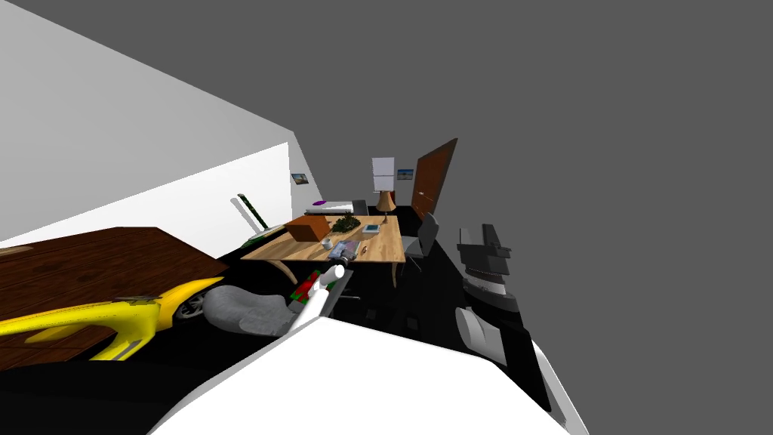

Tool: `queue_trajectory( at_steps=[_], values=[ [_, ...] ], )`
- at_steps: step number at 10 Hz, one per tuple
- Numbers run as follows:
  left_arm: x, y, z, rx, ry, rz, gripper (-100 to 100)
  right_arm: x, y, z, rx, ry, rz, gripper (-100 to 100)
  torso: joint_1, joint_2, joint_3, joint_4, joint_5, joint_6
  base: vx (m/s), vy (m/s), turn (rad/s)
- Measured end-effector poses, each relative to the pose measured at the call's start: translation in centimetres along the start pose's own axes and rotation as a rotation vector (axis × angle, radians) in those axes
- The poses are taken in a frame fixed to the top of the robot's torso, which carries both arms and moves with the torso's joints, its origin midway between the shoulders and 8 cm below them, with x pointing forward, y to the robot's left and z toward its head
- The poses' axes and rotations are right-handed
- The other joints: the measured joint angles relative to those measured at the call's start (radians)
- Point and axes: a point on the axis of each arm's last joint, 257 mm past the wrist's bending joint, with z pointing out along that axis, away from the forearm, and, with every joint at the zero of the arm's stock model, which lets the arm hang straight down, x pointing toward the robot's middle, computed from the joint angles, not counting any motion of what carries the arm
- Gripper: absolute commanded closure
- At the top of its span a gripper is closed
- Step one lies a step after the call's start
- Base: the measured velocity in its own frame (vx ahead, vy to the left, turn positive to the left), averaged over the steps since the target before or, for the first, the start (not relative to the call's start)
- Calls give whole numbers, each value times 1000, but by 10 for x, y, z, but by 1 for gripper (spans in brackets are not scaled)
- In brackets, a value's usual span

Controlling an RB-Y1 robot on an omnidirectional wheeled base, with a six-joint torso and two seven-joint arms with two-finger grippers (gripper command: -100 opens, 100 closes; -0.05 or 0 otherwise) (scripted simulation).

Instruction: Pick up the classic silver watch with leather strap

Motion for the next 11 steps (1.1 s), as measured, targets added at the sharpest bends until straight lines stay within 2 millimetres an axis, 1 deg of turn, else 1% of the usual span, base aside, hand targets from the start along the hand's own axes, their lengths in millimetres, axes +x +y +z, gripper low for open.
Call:
queue_trajectory(
  at_steps=[2,3,4,6,7,10,11],
  values=[
    [-11,13,7,-46,-39,-41,-100,0,0,0,0,0,0,0,1,1,0,0,0,0,62,0,21],
    [-19,23,9,-69,-59,-63,-100,0,0,0,0,0,0,0,1,0,0,0,0,0,54,-8,14],
    [-22,28,10,-82,-70,-76,-100,0,0,0,0,0,0,0,0,1,1,0,0,0,64,-22,28],
    [-33,43,13,-134,-115,-119,-100,0,0,0,0,0,0,0,0,-2,-1,0,0,0,127,-5,48],
    [-39,55,14,-165,-141,-143,-100,0,0,0,0,0,0,0,1,-4,-2,-1,0,0,151,-5,37],
    [-55,81,14,-244,-208,-195,-100,0,0,0,0,0,0,0,1,-4,-2,-1,0,0,125,0,43],
    [-58,87,13,-264,-224,-204,-100,0,0,0,0,0,0,0,1,-3,-2,-1,0,0,106,-4,38]
  ],
)
